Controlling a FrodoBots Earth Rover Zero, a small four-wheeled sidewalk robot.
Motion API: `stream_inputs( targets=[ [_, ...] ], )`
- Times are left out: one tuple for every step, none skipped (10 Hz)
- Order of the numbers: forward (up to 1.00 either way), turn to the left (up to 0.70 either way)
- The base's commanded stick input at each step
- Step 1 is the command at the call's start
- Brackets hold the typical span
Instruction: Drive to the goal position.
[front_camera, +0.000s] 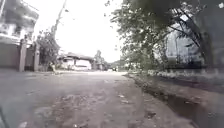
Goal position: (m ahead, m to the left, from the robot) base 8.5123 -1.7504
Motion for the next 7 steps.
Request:
stream_inputs(
  targets=[
    [1.00,0.39],
    [1.00,0.27],
    [1.00,0.02],
    [1.00,0.01],
    [1.00,0.00],
    [1.00,0.00],
    [1.00,0.00]
  ],
)
